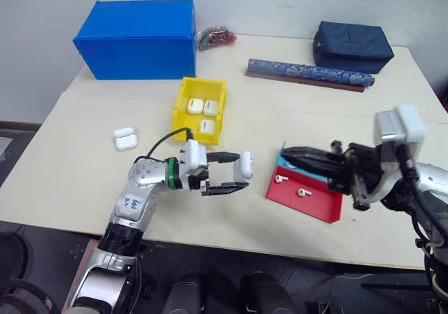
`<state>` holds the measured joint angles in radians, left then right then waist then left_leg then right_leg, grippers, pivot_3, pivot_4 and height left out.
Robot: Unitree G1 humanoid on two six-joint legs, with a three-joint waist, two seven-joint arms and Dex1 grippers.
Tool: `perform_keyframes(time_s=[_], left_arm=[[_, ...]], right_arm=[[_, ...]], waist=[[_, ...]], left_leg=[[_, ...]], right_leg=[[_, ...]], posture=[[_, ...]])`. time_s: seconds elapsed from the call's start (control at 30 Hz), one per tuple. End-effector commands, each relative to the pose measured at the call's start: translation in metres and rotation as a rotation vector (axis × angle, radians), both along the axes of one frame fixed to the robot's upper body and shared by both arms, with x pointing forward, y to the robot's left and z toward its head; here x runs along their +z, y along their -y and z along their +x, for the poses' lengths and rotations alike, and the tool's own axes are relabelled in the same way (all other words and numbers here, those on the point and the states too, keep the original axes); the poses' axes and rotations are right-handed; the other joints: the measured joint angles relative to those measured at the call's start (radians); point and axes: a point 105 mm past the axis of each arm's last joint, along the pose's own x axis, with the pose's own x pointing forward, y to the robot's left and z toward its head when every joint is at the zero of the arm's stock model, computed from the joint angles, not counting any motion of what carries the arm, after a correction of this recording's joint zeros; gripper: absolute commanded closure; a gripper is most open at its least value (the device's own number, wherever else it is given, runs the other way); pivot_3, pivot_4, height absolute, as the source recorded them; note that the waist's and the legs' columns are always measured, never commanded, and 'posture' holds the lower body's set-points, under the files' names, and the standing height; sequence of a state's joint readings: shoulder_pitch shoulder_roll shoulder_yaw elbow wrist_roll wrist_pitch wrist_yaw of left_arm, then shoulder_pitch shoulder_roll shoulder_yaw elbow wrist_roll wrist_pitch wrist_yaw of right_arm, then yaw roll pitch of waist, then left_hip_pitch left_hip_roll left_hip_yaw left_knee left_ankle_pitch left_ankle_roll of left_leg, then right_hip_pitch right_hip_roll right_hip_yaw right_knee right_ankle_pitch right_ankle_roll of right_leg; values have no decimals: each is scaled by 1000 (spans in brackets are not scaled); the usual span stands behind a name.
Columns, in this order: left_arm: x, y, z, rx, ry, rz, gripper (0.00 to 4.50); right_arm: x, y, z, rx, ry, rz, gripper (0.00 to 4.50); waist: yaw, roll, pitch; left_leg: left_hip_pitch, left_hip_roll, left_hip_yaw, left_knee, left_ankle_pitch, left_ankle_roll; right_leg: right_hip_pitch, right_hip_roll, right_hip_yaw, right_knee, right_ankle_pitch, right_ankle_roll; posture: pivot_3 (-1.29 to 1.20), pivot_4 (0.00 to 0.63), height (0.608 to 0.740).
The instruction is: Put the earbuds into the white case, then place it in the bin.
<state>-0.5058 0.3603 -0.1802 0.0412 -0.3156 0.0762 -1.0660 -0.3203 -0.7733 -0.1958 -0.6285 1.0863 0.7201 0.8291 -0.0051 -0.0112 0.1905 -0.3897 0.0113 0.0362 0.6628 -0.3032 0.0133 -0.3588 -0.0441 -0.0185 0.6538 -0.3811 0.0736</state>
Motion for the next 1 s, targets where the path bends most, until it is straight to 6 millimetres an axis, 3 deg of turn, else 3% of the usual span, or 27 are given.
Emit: perform_keyframes(time_s=[0.03,0.17,0.37,0.7,0.8,0.83,0.87,1.0], left_arm=[[12,12,-6,-25,64,1,1731],[10,14,-10,-42,84,14,1731],[10,13,-9,-21,84,-17,1731],[18,14,-15,-33,130,-91,1731],[21,5,-12,17,92,-136,1731],[24,-1,-9,60,68,-169,1731],[26,-5,-7,89,52,-190,1731],[41,-34,14,294,0,-298,1731]], right_arm=[[-5,-22,-1,19,22,-67,4490],[-14,-34,13,-23,45,-128,4490],[-23,-30,28,-96,39,-186,4490],[-41,19,43,-238,-12,-221,4490],[-21,37,36,-268,1,-13,4490],[-8,50,37,-348,130,37,4490],[0,58,36,-405,226,56,4147],[-6,77,19,-490,260,75,2939]], waist=[[-1,0,0],[1,0,0],[3,0,0],[2,0,0],[3,0,0],[3,0,0],[3,0,0],[3,0,0]], left_leg=[[0,0,0,0,0,0],[0,0,0,0,1,-1],[-1,0,0,0,1,-1],[-1,0,0,0,1,-1],[0,0,0,0,1,-1],[0,0,0,0,1,-1],[0,0,0,0,1,-1],[0,0,0,0,1,-1]], right_leg=[[0,0,0,0,0,0],[-1,0,0,1,0,0],[-1,0,0,0,0,0],[-1,0,0,0,0,0],[-1,0,-1,0,0,0],[0,0,-1,0,0,0],[0,0,-1,1,0,0],[0,0,0,2,0,0]], posture=[[0,150,740],[0,150,740],[0,150,740],[0,150,740],[0,150,740],[0,150,740],[0,150,740],[0,150,740]])
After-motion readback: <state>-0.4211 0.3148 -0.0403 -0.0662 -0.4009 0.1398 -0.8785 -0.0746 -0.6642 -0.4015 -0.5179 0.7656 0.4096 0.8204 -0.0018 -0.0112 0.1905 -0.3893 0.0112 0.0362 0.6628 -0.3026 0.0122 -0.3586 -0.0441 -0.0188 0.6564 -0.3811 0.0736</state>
